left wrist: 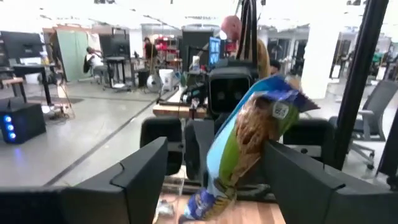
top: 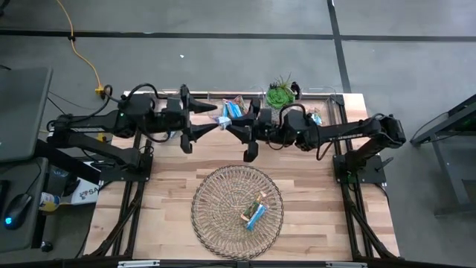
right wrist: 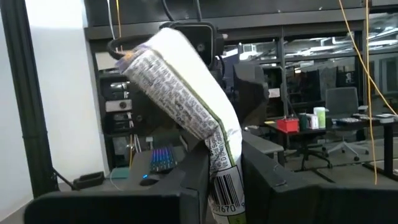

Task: Pick and place Granola Bars by type
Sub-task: Put the blue granola bar into the left transparent bin

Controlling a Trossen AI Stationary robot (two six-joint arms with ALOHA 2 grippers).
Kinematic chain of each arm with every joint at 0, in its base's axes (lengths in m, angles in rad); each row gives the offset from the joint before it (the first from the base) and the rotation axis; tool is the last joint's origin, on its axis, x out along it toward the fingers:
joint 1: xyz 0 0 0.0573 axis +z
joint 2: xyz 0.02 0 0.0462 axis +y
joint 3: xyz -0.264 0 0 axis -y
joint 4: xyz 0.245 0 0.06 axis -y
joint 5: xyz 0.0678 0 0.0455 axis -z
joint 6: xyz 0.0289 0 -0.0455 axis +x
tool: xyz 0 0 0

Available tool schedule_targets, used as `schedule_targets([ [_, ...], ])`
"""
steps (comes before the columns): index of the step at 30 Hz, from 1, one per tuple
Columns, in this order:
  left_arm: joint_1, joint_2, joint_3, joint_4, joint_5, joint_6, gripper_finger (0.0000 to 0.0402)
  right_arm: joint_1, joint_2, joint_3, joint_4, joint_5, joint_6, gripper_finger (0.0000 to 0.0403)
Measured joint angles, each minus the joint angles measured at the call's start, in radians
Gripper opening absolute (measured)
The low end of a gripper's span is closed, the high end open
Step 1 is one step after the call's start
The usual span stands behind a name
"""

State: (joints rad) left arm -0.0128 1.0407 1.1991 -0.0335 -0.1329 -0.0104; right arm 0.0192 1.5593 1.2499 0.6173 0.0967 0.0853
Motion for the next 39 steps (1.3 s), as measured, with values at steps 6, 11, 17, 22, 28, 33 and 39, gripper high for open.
schedule_targets([
  [6,0.000,0.035,-0.001,0.044,0.052,-0.001,0.0260,-0.021,0.000,0.000,-0.003,-0.001,0.001,0.0056],
  [11,0.000,0.062,-0.001,0.095,0.041,0.006,0.0260,-0.036,0.000,0.000,-0.007,-0.006,0.011,0.0057],
  [17,0.000,0.073,-0.001,0.145,0.040,0.026,0.0260,-0.040,0.000,0.000,-0.004,-0.011,0.017,0.0053],
  [22,0.000,0.089,-0.001,0.155,0.033,0.033,0.0260,-0.040,0.000,0.000,-0.003,-0.010,0.019,0.0052],
  [28,0.000,0.113,0.001,0.211,0.034,0.043,0.0260,-0.039,0.000,0.000,-0.003,-0.011,0.022,0.0055],
  [33,0.000,0.117,-0.001,0.212,0.003,0.057,0.0259,-0.039,0.000,0.000,-0.005,-0.017,0.023,0.0051],
  [39,0.000,0.113,-0.001,0.211,-0.006,0.059,0.0226,-0.039,0.000,0.000,-0.009,-0.022,0.045,0.0056],
])
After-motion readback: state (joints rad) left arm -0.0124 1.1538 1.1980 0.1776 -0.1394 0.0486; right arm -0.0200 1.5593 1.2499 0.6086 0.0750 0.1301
